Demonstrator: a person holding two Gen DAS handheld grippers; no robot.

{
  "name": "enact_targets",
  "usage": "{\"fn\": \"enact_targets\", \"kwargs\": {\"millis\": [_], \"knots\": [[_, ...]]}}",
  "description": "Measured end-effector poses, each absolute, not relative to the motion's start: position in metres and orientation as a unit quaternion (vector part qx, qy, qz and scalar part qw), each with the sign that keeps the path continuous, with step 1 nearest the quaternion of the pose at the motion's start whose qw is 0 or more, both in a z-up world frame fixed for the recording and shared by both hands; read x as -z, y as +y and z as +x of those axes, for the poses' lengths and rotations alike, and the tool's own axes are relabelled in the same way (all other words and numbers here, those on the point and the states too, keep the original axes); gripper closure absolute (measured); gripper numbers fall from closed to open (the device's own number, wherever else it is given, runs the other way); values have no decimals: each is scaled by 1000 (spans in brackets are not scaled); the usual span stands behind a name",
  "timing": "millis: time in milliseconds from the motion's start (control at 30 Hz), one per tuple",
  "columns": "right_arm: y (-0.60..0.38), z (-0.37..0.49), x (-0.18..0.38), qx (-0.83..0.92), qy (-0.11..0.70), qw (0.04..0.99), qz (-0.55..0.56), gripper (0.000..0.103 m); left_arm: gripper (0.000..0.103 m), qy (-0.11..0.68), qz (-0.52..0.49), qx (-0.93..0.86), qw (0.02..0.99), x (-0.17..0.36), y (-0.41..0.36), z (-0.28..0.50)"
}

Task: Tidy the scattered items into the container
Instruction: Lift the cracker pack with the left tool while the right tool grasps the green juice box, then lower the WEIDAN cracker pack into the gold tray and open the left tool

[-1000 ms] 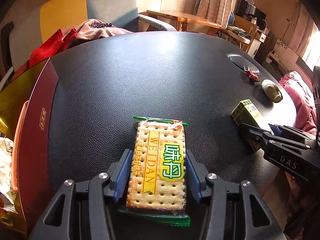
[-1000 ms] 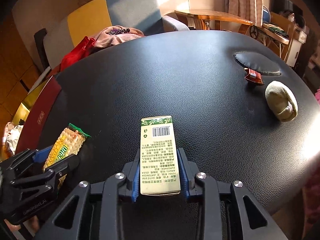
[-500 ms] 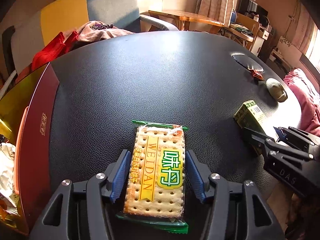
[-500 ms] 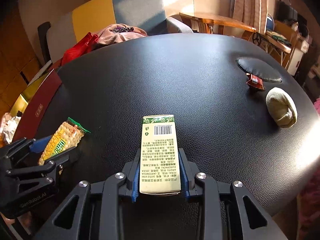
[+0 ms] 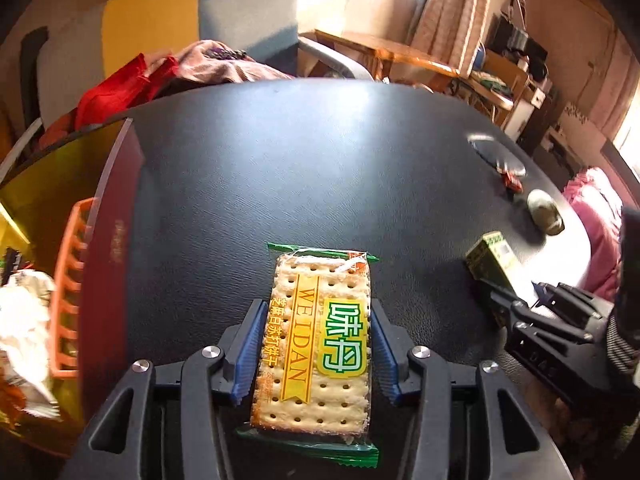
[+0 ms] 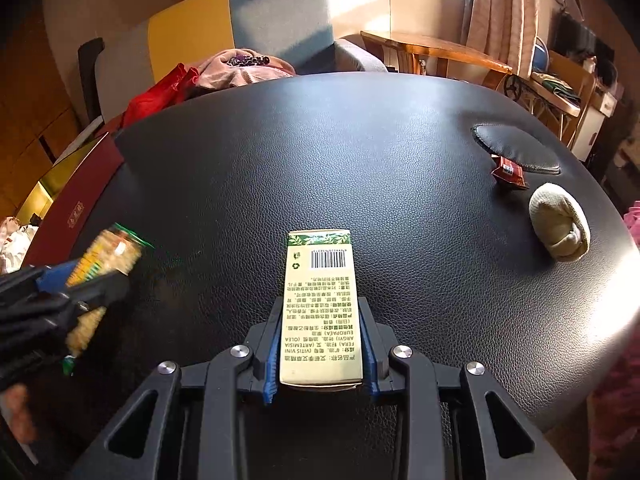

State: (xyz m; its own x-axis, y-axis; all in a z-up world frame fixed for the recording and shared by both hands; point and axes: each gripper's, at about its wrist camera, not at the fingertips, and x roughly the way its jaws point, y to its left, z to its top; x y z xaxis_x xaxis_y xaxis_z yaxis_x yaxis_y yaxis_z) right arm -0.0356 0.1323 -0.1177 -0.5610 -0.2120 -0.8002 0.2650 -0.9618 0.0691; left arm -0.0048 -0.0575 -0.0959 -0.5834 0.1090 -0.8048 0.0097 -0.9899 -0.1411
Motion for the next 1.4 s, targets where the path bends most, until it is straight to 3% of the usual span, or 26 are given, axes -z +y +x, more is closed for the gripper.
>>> {"fn": "enact_targets", "kwargs": {"millis": [433,667,1067,1400], "knots": [[131,-35,118,885,31,131,446,70,53,-130,-365,-917,-89,26,-194,52],[131,-33,118,886,34,128,445,70,53,-135,-359,-909,-162,24,-259,68],[128,-34,116,884,46,124,448,70,53,-130,-396,-889,-192,64,-284,51],[128,-35,116,883,48,122,450,70,53,-130,-401,-883,-205,61,-294,53]]}}
